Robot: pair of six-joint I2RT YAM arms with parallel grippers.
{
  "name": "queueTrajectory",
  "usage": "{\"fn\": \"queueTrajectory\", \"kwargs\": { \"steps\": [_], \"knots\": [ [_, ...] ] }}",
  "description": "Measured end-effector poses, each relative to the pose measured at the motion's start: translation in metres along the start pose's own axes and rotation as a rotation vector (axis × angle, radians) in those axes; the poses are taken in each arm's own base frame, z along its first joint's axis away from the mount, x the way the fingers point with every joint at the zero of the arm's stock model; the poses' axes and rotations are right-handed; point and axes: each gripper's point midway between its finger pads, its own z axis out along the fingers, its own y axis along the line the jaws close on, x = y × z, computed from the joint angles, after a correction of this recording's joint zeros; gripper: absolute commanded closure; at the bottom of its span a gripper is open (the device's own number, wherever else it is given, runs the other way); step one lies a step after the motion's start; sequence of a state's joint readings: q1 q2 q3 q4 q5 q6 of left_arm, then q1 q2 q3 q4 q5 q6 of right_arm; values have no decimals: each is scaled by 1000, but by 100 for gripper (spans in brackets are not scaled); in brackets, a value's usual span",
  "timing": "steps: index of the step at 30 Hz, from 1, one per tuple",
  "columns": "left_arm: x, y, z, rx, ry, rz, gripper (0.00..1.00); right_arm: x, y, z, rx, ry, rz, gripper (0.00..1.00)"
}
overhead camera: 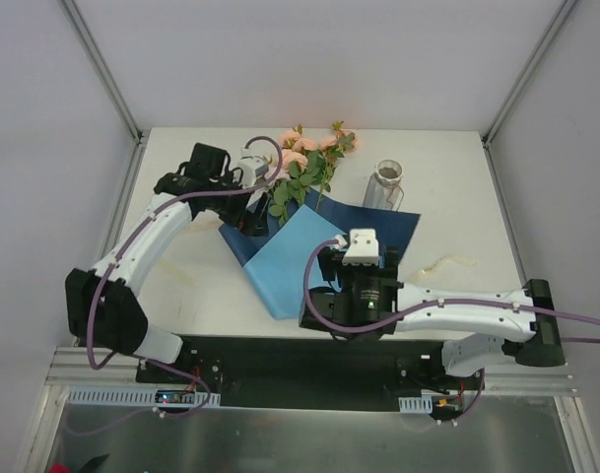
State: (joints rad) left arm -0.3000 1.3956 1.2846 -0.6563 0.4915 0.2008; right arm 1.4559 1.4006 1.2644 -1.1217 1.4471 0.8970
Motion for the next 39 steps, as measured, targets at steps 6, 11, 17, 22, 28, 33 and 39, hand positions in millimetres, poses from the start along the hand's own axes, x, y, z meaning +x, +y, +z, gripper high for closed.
{"fn": "queueTrajectory", "kwargs": {
  "steps": [6, 11, 17, 22, 28, 33, 39],
  "knots": [
    [29, -5, 54, 130, 158, -44, 1, -22, -32, -11, -33, -11, 173, 4],
    [45, -4, 78, 184, 229, -47, 7, -55, -62, -8, -7, -15, 325, 12],
    [39, 10, 105, 200, 252, -26, 15, -88, -88, 10, 113, -25, 397, 7],
    [42, 26, 131, 192, 277, -26, 17, -91, -80, 33, 208, 9, 201, 4],
    [46, 28, 136, 199, 288, -25, 30, -24, -97, 61, 85, 269, 68, 4],
    [48, 26, 136, 215, 288, -15, 41, -74, -96, 74, -118, 220, 234, 4],
    [54, 24, 137, 233, 294, -9, 80, -88, -60, 84, -342, 224, 256, 4]
  ]
}}
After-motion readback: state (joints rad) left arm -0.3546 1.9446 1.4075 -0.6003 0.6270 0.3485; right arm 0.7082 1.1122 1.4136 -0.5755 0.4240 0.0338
